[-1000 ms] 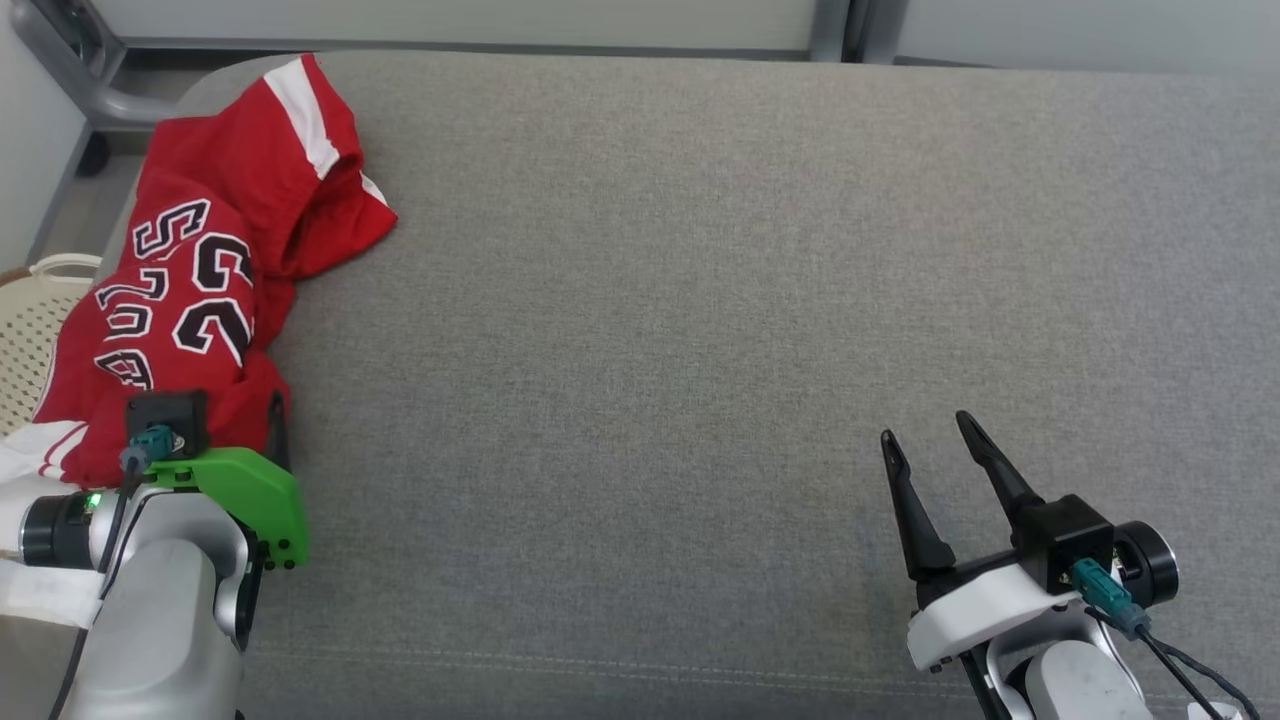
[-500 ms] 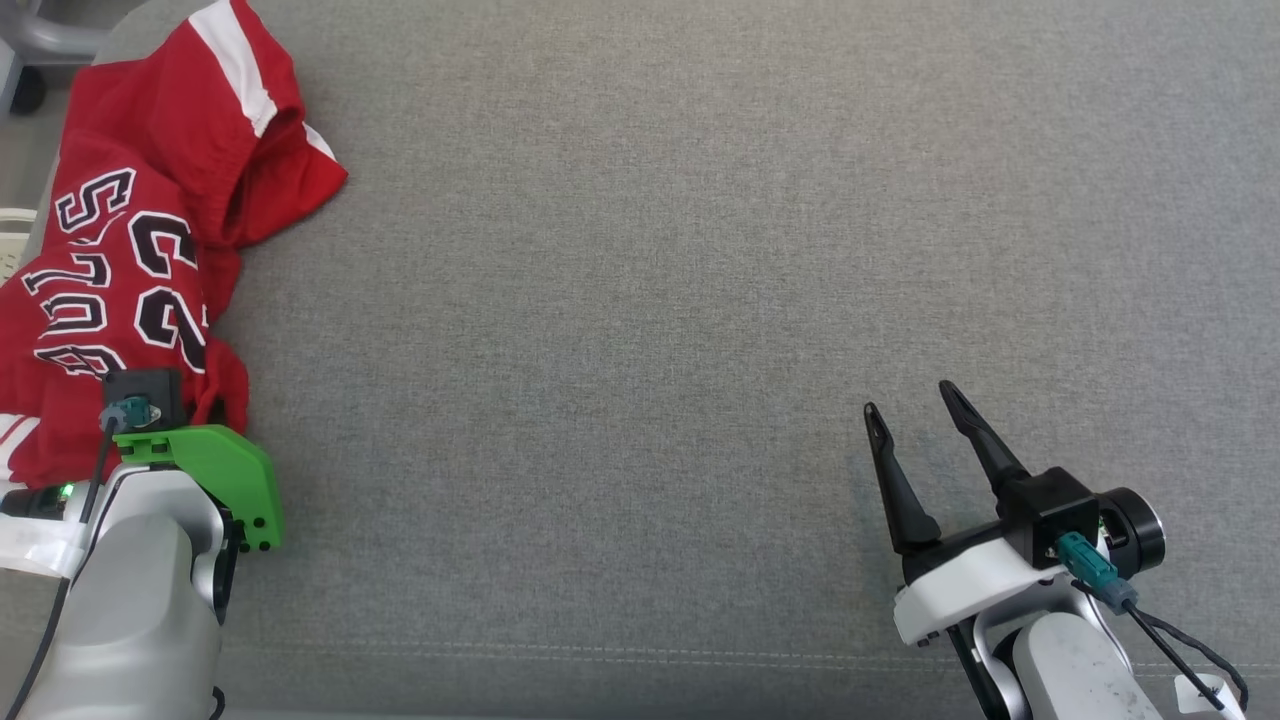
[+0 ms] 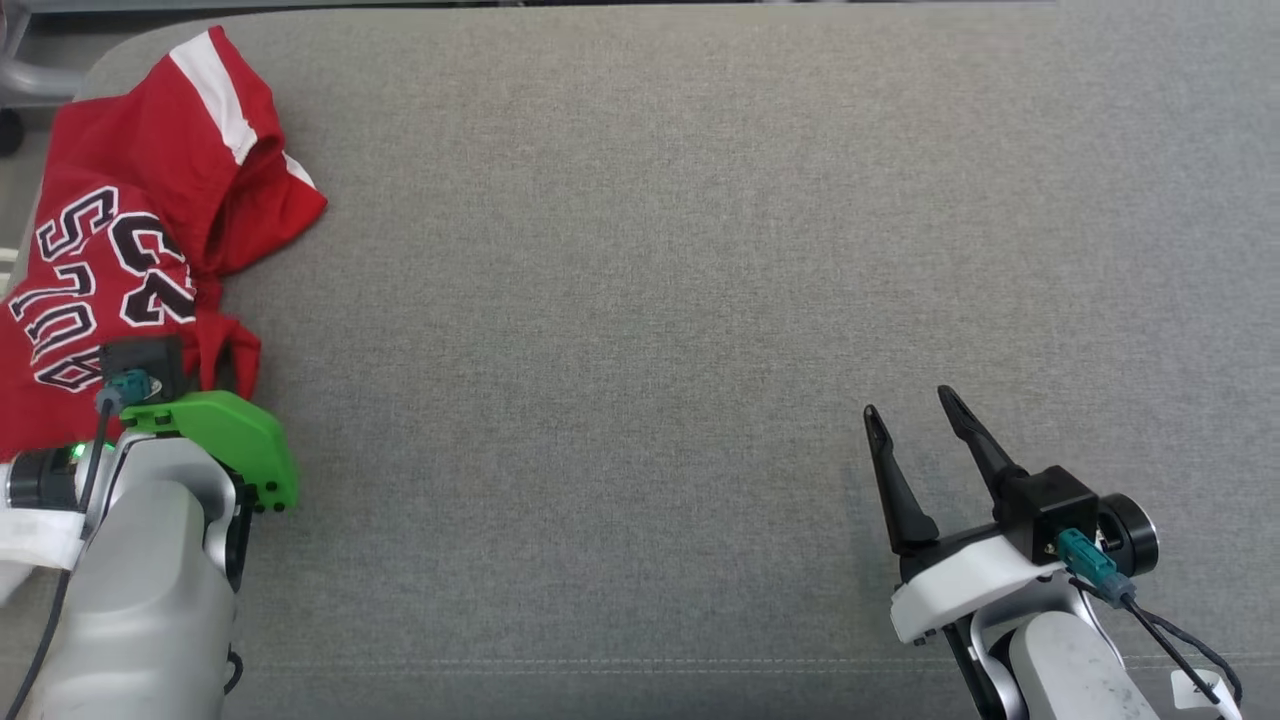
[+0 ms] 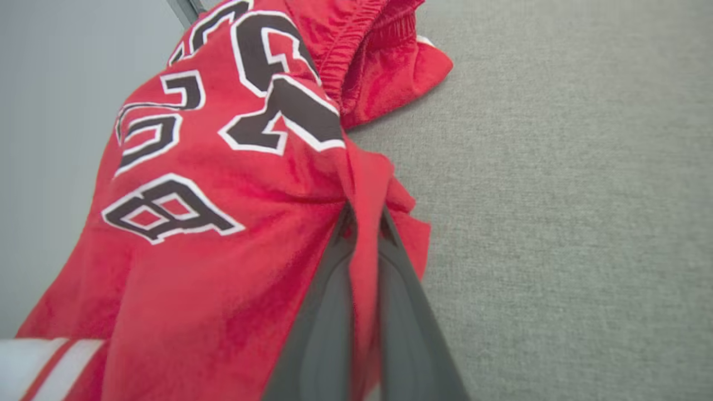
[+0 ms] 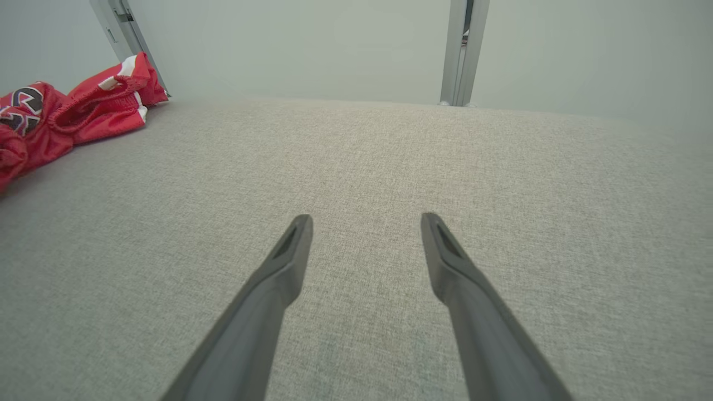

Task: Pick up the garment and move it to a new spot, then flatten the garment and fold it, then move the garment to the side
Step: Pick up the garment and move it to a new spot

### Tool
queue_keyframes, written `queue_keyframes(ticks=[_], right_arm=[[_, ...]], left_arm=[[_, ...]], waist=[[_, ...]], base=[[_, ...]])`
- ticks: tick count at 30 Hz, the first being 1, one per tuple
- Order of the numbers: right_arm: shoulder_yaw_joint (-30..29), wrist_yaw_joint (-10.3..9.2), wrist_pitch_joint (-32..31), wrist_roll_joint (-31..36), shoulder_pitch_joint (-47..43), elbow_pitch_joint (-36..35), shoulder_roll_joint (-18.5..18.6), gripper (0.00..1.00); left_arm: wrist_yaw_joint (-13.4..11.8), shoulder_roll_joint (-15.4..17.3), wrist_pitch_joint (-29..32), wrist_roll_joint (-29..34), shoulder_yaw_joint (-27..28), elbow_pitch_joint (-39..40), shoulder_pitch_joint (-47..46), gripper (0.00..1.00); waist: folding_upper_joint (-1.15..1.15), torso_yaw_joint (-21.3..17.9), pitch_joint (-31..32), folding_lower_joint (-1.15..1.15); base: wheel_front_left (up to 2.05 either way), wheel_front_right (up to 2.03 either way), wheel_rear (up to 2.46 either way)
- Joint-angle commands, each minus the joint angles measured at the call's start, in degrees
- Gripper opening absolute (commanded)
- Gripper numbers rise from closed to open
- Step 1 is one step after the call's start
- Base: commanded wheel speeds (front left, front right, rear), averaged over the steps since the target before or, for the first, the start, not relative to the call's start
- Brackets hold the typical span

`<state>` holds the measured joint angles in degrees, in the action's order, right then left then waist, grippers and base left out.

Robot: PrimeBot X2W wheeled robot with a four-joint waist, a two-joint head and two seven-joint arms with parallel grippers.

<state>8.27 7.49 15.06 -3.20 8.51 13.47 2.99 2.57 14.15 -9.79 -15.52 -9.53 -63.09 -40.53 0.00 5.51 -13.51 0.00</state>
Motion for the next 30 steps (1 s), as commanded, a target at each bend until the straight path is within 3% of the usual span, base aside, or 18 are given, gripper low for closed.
queue_keyframes(ticks=[1, 14, 22, 30], right_arm=[[-0.16, 0.00, 0.22, -0.59, 0.01, 0.06, 0.05, 1.00], [-1.37, 0.00, 0.25, -2.76, -3.24, -0.87, -0.07, 1.00], [0.32, 0.00, 0.26, -4.04, -2.30, -1.01, -0.03, 1.00], [1.24, 0.00, 0.26, -5.12, -0.76, -1.29, -0.08, 1.00]], left_arm=[[0.54, -0.43, -0.92, 0.04, -0.57, 0.76, -1.28, 0.00], [3.34, -6.58, -2.76, 1.73, -6.57, 10.97, -5.25, 0.00], [4.42, -10.24, 1.80, 1.44, -12.68, 12.55, -8.78, 0.00], [4.85, -11.17, 2.64, -1.11, -18.60, 12.27, -11.01, 0.00]], waist=[[0.00, -1.13, 1.93, 0.00], [0.00, -8.13, 7.89, 0.00], [0.00, -16.85, 7.09, 0.00], [0.00, -25.24, 4.20, 0.00]], base=[[0.00, 0.00, 0.00], [0.00, 0.00, 0.00], [0.00, 0.00, 0.00], [0.00, 0.00, 0.00]])
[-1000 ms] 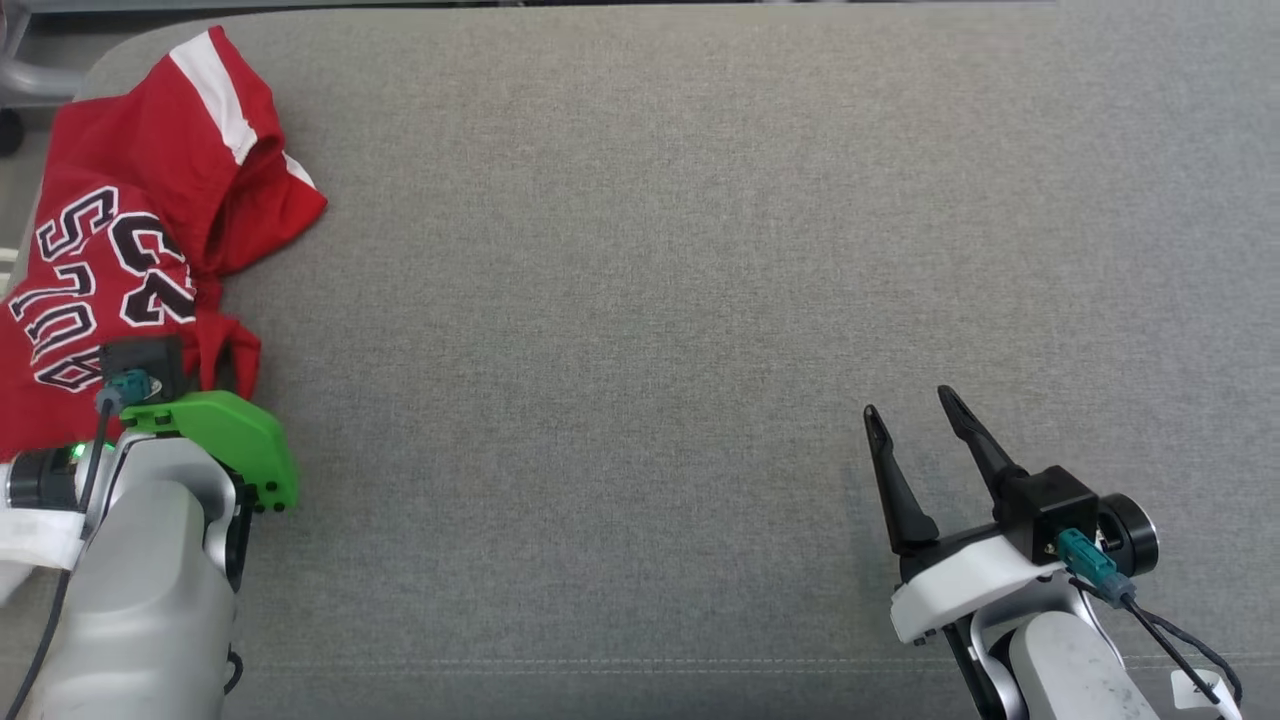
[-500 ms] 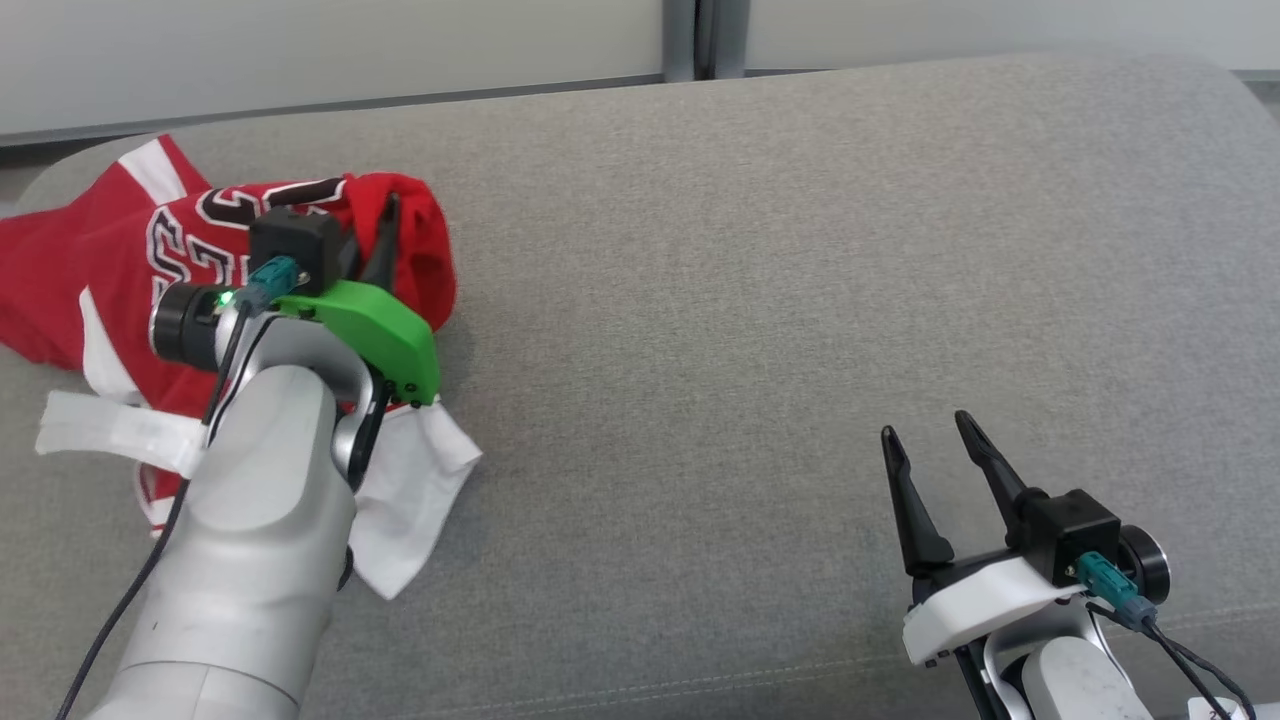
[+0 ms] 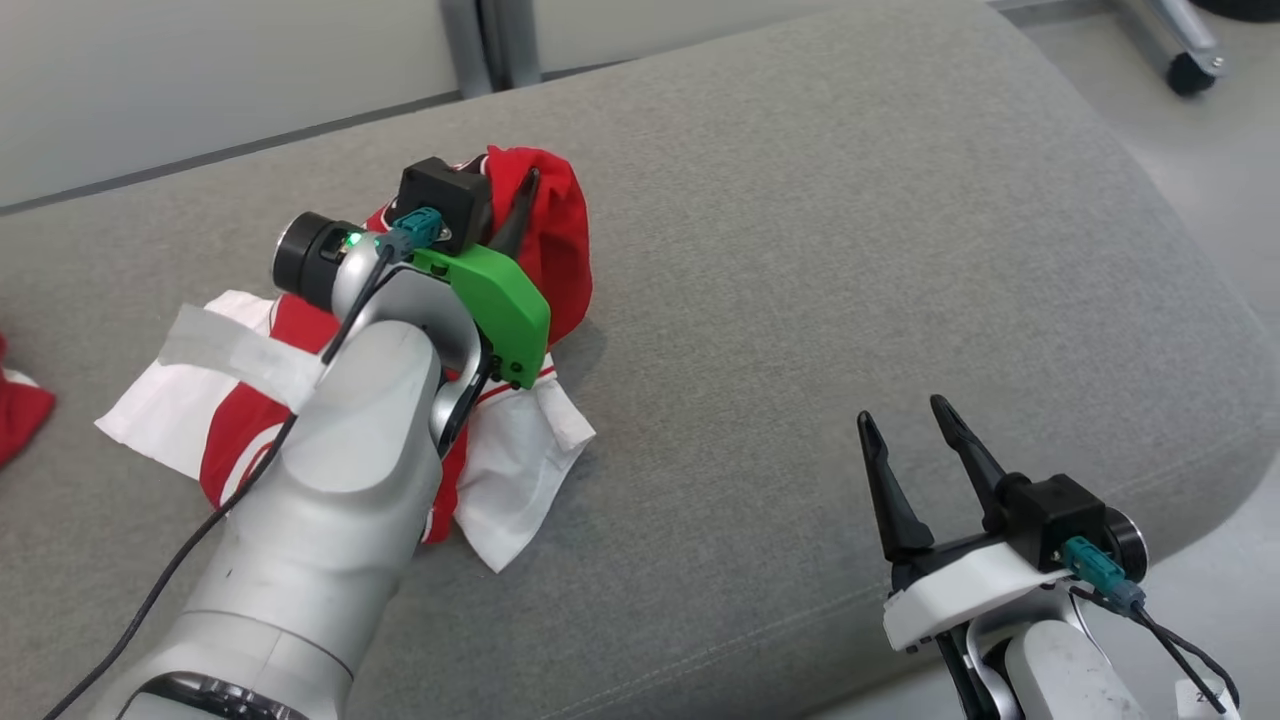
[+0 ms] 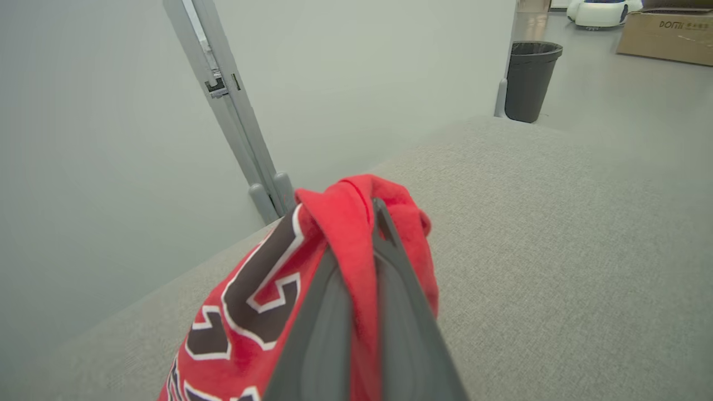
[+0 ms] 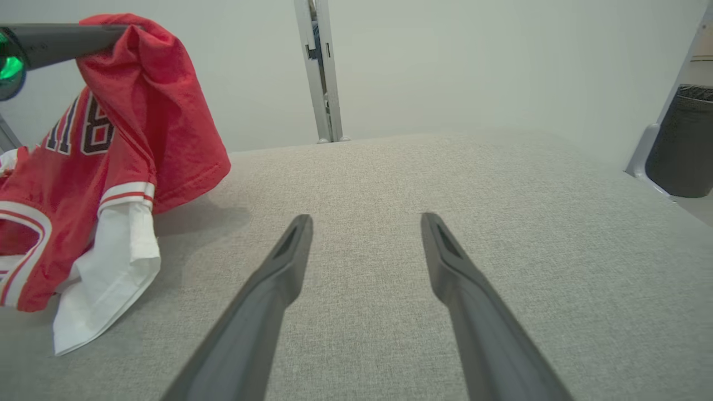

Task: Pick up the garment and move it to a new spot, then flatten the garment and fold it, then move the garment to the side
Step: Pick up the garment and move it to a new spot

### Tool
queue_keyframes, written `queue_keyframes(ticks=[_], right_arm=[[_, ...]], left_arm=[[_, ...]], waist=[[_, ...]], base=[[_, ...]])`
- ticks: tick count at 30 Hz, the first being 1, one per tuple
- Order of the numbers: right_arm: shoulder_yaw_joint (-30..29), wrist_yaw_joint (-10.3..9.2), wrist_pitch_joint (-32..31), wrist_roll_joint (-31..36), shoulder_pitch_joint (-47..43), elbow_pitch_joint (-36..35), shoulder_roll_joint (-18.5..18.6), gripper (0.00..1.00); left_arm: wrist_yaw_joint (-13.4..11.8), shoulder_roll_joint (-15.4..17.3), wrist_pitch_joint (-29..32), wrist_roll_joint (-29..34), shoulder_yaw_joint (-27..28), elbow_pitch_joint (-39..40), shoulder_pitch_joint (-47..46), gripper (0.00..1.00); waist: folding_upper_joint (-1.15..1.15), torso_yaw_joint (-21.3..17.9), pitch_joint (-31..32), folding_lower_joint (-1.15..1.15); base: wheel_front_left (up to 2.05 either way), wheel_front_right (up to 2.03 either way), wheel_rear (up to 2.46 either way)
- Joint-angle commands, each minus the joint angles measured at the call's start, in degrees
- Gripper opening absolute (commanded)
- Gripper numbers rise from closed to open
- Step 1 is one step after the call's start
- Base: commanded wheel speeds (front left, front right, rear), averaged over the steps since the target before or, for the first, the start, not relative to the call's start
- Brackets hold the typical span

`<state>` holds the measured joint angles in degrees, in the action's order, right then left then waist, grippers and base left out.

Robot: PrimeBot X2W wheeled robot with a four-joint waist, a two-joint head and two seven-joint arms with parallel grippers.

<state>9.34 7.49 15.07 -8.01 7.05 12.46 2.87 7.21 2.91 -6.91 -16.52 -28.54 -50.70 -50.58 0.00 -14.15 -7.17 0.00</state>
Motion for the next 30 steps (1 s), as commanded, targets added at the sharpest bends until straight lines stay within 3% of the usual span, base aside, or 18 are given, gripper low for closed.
queue_keyframes(ticks=[1, 8, 12, 13, 14, 15, 22, 30], right_arm=[[0.05, 0.00, 0.25, -0.50, 0.80, -0.34, 0.03, 1.00], [0.71, 0.00, 0.25, -1.81, 1.67, -0.68, 0.00, 1.00], [1.06, 0.00, 0.25, -2.65, 1.95, -0.93, 0.00, 1.00], [1.04, 0.00, 0.25, -2.86, 1.95, -0.96, 0.00, 1.00], [0.98, 0.00, 0.25, -2.98, 1.96, -1.05, 0.00, 1.00], [0.74, 0.00, 0.25, -3.07, 1.94, -1.16, 0.02, 1.00], [-1.16, 0.00, 0.25, -2.60, 1.12, -1.15, 0.07, 1.00], [-2.40, 0.00, 0.25, -1.51, -0.31, -0.97, 0.07, 1.00]], left_arm=[[0.17, 0.07, -0.27, -0.79, -0.86, 0.21, -1.29, 0.00], [0.20, 0.16, 0.20, -5.78, -10.16, 3.10, -3.05, 0.00], [-1.00, 0.19, 0.42, -8.41, -14.79, 2.48, -2.36, 0.00], [-1.51, 0.18, -0.03, -8.96, -15.69, 2.40, -2.05, 0.24], [-2.09, 0.17, -0.55, -9.63, -16.52, 2.27, -1.78, 0.76], [-2.56, 0.19, -0.90, -10.62, -17.15, 2.08, -1.50, 1.00], [-4.07, 0.14, -4.16, -16.89, -19.89, 0.82, -0.03, 1.00], [-5.42, 0.48, -7.55, -20.52, -19.01, 1.05, 6.42, 1.00]], waist=[[0.00, -6.62, -2.53, 0.00], [0.00, -11.97, -5.31, 0.00], [0.00, -13.35, -6.60, 0.00], [0.00, -13.43, -6.83, 0.00], [0.00, -13.42, -7.01, 0.00], [0.00, -13.29, -7.17, 0.00], [0.00, -8.20, -6.18, 0.00], [0.00, -0.89, -2.70, 0.00]], base=[[0.00, 0.00, 0.00], [0.00, 0.00, 0.00], [0.00, 0.00, 0.00], [0.00, 0.00, 0.00], [0.00, 0.00, 0.00], [0.00, 0.00, 0.00], [0.00, 0.00, 0.00], [0.00, 0.00, 0.00]])
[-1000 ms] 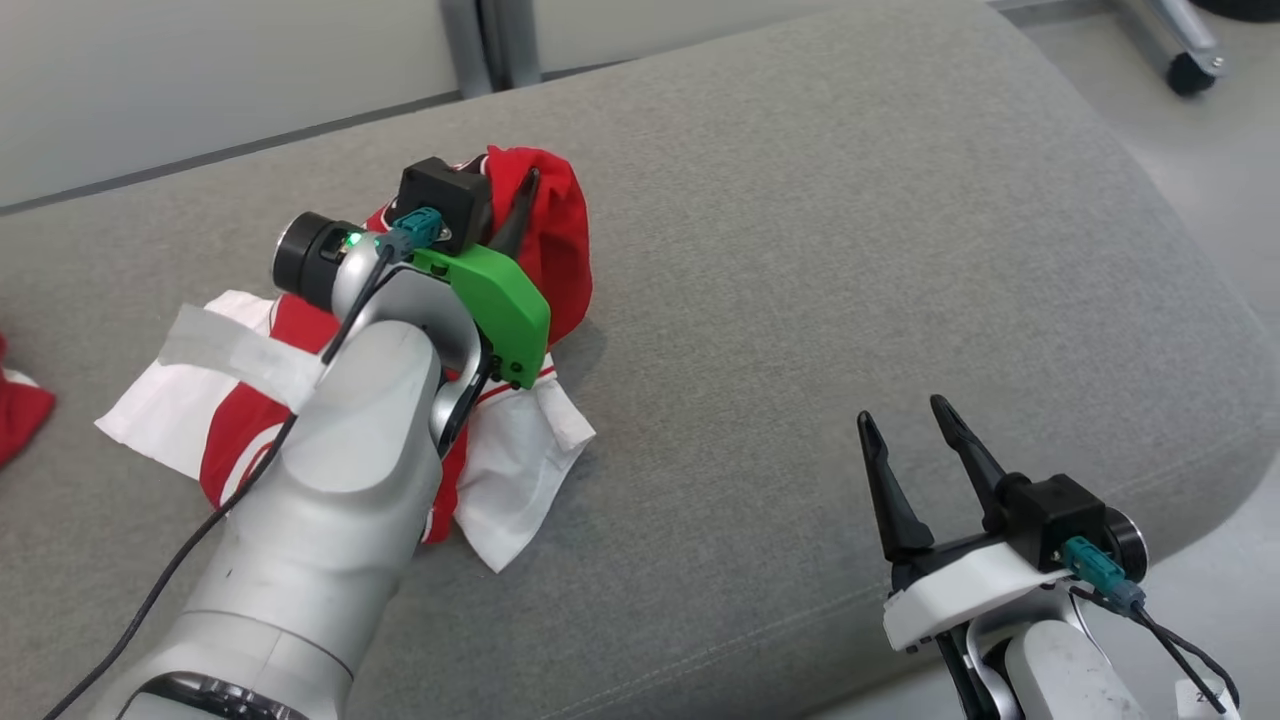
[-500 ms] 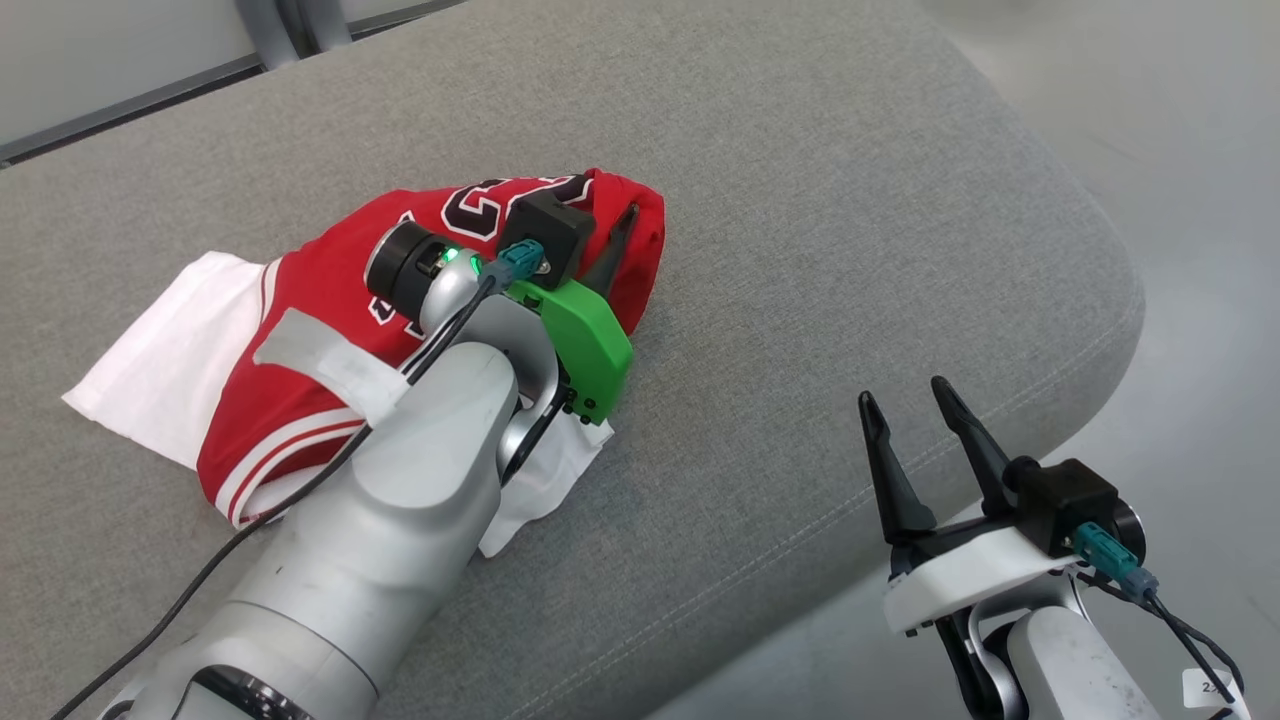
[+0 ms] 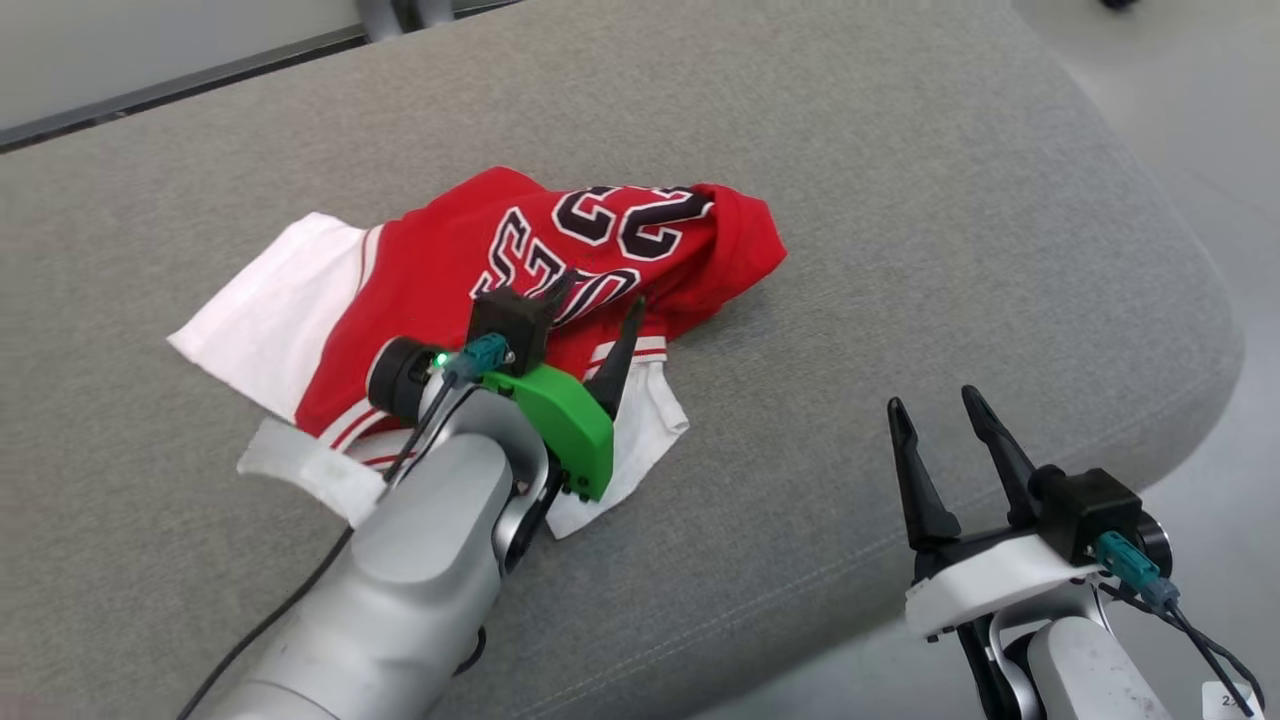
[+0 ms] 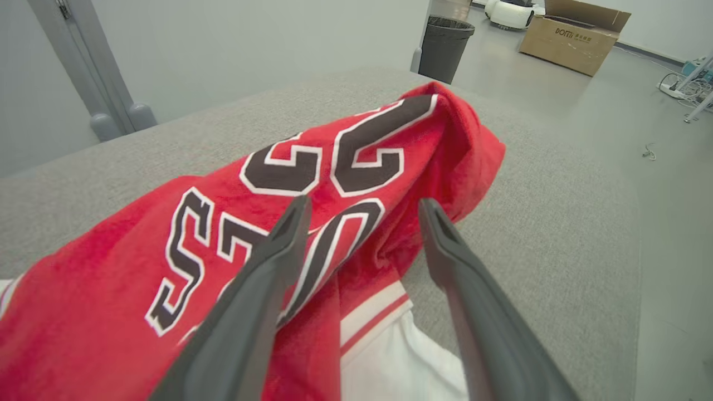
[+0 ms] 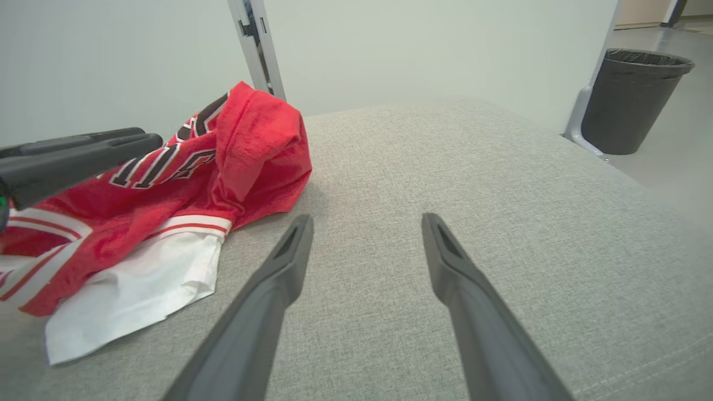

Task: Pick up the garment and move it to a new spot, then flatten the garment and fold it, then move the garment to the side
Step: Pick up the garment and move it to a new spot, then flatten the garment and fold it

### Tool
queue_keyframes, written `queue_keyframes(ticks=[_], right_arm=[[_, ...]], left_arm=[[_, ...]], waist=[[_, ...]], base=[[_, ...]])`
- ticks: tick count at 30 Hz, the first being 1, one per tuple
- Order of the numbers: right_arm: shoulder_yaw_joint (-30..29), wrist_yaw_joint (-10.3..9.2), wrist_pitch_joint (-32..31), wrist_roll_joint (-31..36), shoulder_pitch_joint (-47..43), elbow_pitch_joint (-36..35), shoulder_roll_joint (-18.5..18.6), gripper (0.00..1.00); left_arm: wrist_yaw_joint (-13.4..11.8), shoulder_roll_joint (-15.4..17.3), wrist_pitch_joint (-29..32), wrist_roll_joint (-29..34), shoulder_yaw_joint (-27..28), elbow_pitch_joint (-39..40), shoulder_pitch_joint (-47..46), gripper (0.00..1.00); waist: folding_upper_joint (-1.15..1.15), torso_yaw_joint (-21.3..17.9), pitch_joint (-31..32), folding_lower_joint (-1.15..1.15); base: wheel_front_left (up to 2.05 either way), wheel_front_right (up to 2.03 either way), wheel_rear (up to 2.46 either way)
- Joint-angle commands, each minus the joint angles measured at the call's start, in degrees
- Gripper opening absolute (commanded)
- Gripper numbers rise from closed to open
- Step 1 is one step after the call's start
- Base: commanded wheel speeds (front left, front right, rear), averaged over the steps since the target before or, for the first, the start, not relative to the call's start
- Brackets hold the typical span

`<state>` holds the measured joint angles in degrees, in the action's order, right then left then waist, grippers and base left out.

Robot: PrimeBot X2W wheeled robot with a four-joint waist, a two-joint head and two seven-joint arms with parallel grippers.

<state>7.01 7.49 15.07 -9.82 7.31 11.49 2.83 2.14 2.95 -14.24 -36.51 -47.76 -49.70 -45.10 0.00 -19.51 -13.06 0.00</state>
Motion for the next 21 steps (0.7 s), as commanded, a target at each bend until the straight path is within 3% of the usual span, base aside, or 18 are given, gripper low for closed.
queue_keyframes(ticks=[1, 6, 11, 21], right_arm=[[-0.34, 0.00, 0.25, 0.48, -0.87, 0.00, 0.11, 1.00], [-0.40, 0.00, 0.25, 0.95, -1.94, 0.15, 0.12, 1.00], [0.39, 0.00, 0.25, 0.98, -2.08, 0.45, 0.13, 1.00], [0.65, 0.00, 0.25, 1.78, -2.49, 0.98, 0.10, 1.00]], left_arm=[[-0.46, 0.61, -0.50, -0.59, 0.35, 0.25, 2.22, 1.00], [-1.47, 1.43, -0.78, -1.34, 0.92, 1.25, 8.51, 1.00], [-2.07, 1.98, -0.52, -0.95, 0.19, 0.26, 11.41, 1.00], [0.50, 0.69, 2.05, -4.19, -1.00, -0.39, 14.52, 1.00]], waist=[[0.00, 5.40, 3.57, 0.00], [0.00, 8.38, 4.62, 0.00], [0.00, 8.79, 4.91, 0.00], [0.00, 6.45, 5.72, 0.00]], base=[[0.00, 0.00, 0.00], [0.00, 0.00, 0.00], [0.00, 0.00, 0.00], [0.00, 0.00, 0.00]])
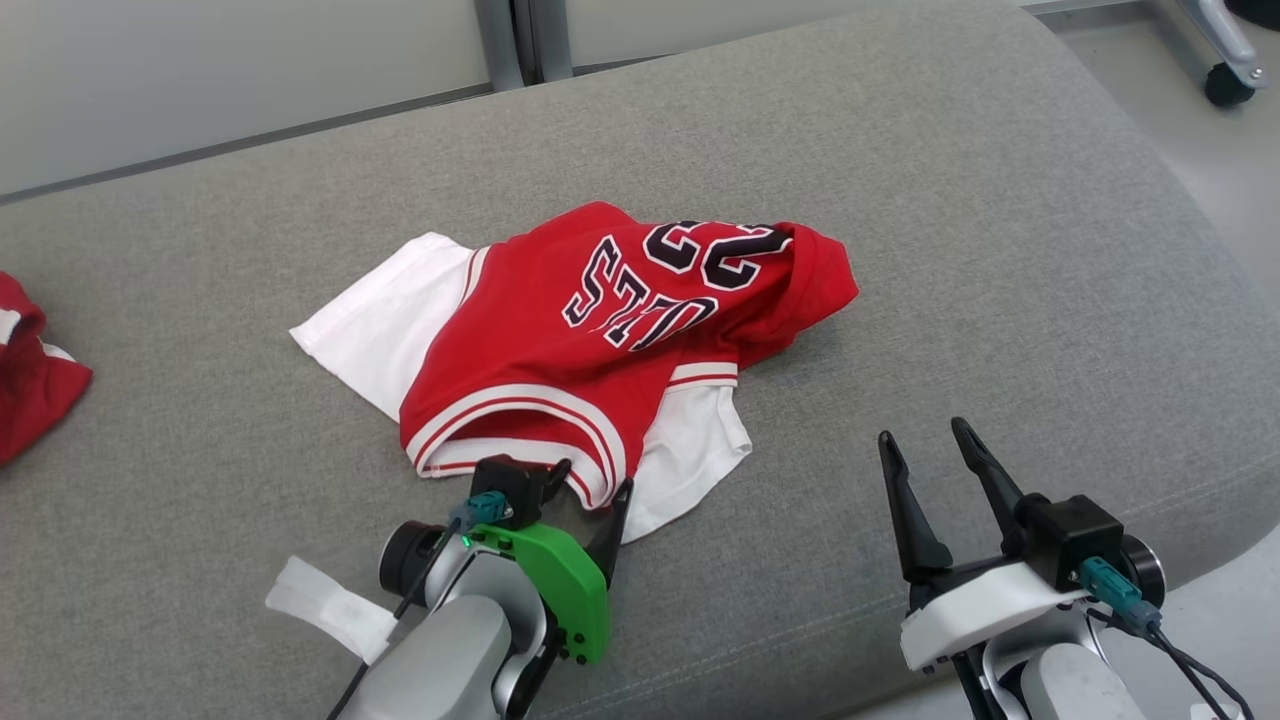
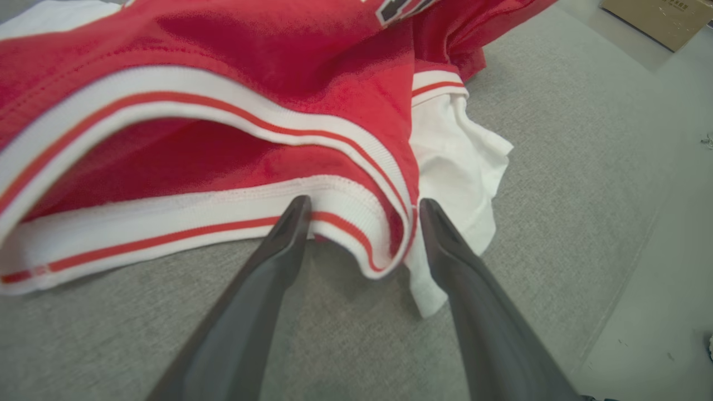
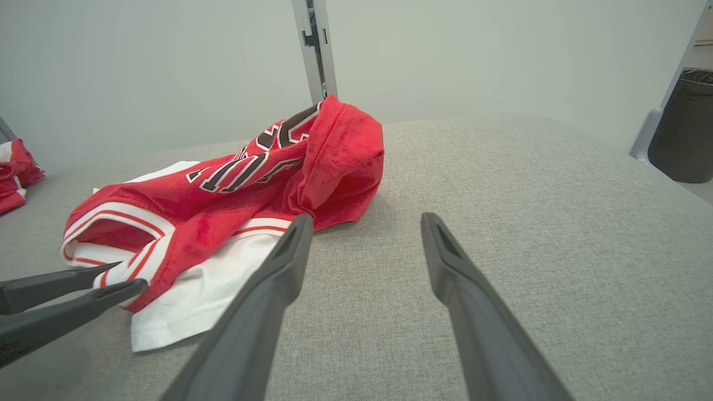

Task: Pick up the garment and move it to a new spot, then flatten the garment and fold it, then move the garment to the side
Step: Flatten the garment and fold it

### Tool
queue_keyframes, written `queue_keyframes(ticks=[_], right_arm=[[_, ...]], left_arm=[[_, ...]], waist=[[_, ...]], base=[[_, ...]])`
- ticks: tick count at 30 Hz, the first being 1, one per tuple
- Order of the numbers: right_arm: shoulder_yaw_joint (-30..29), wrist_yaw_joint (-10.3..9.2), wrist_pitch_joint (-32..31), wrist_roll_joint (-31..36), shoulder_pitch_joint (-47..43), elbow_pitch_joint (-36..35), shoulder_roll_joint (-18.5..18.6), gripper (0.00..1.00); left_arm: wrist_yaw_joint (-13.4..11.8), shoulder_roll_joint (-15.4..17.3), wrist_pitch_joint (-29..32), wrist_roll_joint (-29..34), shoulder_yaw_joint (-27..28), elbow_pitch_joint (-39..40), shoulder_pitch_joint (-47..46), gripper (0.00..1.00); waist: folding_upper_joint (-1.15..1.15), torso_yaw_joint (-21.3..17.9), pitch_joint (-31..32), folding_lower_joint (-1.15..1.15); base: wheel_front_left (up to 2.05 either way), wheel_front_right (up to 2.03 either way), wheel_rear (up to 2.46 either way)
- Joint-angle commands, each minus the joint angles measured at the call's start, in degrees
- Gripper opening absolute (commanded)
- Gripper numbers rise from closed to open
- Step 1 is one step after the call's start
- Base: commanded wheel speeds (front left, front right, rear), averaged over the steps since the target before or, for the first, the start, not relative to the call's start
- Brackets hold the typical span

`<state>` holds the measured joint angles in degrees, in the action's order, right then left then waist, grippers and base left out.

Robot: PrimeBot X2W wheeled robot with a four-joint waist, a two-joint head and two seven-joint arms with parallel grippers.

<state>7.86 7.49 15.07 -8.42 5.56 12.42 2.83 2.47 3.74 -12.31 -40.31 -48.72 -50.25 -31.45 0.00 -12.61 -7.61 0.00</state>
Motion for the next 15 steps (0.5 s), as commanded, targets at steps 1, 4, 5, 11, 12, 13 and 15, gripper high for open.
queue_keyframes(ticks=[1, 4, 5, 11, 12, 13, 15], right_arm=[[-0.33, 0.00, 0.25, 0.54, -0.89, 0.03, 0.10, 1.00], [-0.27, 0.00, 0.25, 0.67, -1.29, 0.06, 0.10, 1.00], [-0.05, 0.00, 0.25, 0.67, -1.37, 0.15, 0.10, 1.00], [0.13, 0.00, 0.25, 0.46, -0.84, 0.01, 0.10, 1.00], [0.02, 0.00, 0.25, 0.51, -0.76, -0.02, 0.10, 1.00], [-0.10, 0.00, 0.25, 0.55, -0.78, -0.07, 0.10, 1.00], [-0.32, 0.00, 0.25, 0.60, -0.95, -0.15, 0.10, 1.00]], left_arm=[[0.39, -0.13, 0.44, -0.51, -0.29, 0.41, 1.00, 1.00], [0.42, -0.22, 1.09, -0.89, -0.90, 0.62, 1.77, 1.00], [0.07, -0.24, 1.19, -0.86, -1.05, 0.40, 1.83, 1.00], [-1.61, -0.31, 0.44, -0.93, -0.75, -1.42, 0.74, 0.01], [-1.75, -0.19, 0.19, -0.89, -0.63, -1.69, 0.47, 0.00], [-1.87, 0.02, -0.06, -1.06, -0.41, -1.96, 0.24, 0.00], [-2.15, 0.51, -0.69, -1.21, 0.13, -2.33, -0.18, 0.00]], waist=[[0.00, -0.58, 0.36, 0.00], [0.00, -0.99, 0.60, 0.00], [0.00, -1.22, 0.66, 0.00], [0.00, -2.06, 0.50, 0.00], [0.00, -2.09, 0.45, 0.00], [0.00, -2.09, 0.43, 0.00], [0.00, -2.02, 0.43, 0.00]], base=[[0.00, 0.00, 0.00], [0.00, 0.00, 0.00], [0.00, 0.00, 0.00], [0.00, 0.00, 0.00], [0.00, 0.00, 0.00], [0.00, 0.00, 0.00], [0.00, 0.00, 0.00]])
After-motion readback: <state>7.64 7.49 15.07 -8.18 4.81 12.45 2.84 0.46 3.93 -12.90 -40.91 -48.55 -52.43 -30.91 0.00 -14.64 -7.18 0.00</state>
